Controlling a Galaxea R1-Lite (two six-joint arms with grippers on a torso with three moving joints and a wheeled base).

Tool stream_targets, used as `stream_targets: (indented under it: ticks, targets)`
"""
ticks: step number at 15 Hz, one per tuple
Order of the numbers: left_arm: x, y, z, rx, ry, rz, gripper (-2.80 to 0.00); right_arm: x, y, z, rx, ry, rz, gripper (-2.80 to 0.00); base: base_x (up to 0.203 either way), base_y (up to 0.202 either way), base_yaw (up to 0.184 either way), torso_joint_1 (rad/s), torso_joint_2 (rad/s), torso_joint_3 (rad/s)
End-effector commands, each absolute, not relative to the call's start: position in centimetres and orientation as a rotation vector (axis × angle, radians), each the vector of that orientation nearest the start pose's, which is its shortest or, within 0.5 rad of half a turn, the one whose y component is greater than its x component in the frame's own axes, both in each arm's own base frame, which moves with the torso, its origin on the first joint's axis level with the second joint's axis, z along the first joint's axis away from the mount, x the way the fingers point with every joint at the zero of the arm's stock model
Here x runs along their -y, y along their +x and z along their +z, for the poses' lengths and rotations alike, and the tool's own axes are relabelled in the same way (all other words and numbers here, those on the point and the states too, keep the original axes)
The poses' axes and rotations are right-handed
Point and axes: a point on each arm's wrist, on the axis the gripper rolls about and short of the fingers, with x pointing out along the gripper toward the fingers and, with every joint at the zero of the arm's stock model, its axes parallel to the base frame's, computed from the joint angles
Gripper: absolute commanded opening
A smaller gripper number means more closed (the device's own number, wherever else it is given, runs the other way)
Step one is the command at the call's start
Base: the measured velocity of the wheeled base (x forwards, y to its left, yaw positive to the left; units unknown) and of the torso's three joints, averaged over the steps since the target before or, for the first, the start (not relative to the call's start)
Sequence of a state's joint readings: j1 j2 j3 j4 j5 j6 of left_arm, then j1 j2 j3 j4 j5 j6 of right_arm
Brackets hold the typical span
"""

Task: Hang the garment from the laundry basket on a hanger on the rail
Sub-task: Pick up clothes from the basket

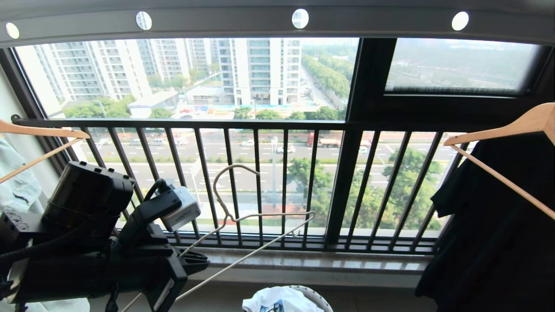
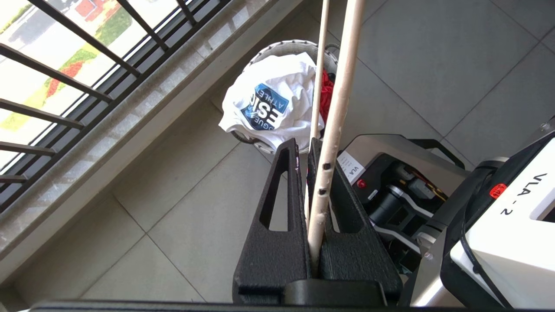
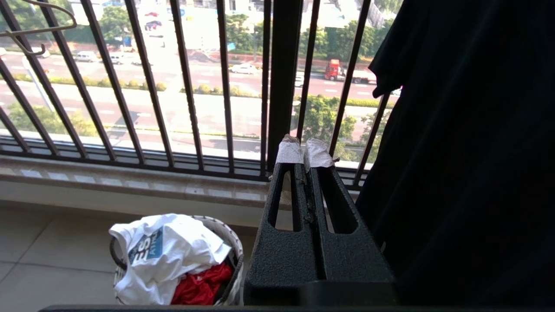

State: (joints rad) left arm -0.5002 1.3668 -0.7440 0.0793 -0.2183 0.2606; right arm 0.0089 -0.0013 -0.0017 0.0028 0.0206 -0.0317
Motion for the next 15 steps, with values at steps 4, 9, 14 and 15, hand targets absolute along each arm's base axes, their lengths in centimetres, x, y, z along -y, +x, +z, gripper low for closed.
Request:
stream_targets:
  ticks: [4,9,14,15]
  targets:
    - [10.18,17.60,18.70,-0.619,0.341,-0.780,-2.80,-0.03,-2.29,7.56,-0.001,-0.032,0.031,-2.80,0.000,0.000,0.000,-0.108,0.23,0.128]
    - [10.16,17.58,18.73,-0.617,0.341,-0.778,-2.80,-0.03,-2.29,7.56,-0.001,-0.032,0.031,-2.80,0.000,0.000,0.000,-0.134,0.30,0.157]
    - [10.16,17.58,18.73,-0.617,0.341,-0.779,-2.80,-0.03,-2.29,7.56,-0.001,-0.020,0.031,-2.80,0.000,0.000,0.000,-0.142,0.31,0.170]
    - [10.16,17.59,18.72,-0.618,0.341,-0.778,-2.80,-0.03,-2.29,7.56,-0.001,-0.020,0.031,-2.80,0.000,0.000,0.000,-0.134,0.31,0.163]
